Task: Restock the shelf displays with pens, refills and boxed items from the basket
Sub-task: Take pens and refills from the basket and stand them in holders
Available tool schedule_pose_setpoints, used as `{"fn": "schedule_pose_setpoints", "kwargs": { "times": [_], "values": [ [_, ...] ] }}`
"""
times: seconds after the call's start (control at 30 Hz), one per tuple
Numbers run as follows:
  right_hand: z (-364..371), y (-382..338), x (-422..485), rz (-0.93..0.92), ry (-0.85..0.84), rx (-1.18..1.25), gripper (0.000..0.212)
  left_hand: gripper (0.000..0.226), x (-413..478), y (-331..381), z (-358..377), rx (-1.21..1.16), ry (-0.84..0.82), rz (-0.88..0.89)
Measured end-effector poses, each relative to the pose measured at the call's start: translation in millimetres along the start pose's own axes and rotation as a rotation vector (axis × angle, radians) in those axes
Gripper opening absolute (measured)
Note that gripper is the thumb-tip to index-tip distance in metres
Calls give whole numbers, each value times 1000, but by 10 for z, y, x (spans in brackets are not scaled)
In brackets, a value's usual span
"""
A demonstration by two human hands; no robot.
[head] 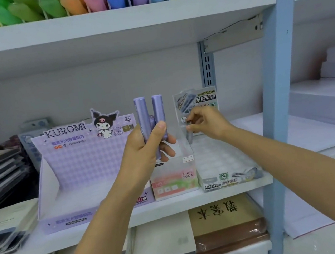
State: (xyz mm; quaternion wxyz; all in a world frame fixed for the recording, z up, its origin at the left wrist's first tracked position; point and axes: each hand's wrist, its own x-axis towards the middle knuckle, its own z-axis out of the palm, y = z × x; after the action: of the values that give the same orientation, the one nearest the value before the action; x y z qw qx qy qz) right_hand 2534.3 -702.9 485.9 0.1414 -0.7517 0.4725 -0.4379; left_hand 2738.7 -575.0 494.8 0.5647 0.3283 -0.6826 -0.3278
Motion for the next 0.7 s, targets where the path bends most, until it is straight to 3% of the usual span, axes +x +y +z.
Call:
{"fn": "schedule_pose_setpoints", "kwargs": {
  "times": [0.13, 0.33, 0.53, 0.6, 0.7],
  "values": [
    [72, -56, 12, -12, 49, -64, 28, 24, 15, 8, 4, -20, 10, -24],
    [122, -110, -22, -59, 54, -139, 8, 21, 15, 46, -2, -24, 6, -38],
    [53, -97, -97, 35, -36, -292, 20, 19, 6, 102, 4, 6, -4, -50],
    [-46, -192, -150, 22, 16, -141, 28, 24, -4, 124, -1, 21, -9, -51],
    [-247, -540, -280, -63, 91, 422, 24, 32, -13, 148, 16, 49, -44, -59]
  ]
}}
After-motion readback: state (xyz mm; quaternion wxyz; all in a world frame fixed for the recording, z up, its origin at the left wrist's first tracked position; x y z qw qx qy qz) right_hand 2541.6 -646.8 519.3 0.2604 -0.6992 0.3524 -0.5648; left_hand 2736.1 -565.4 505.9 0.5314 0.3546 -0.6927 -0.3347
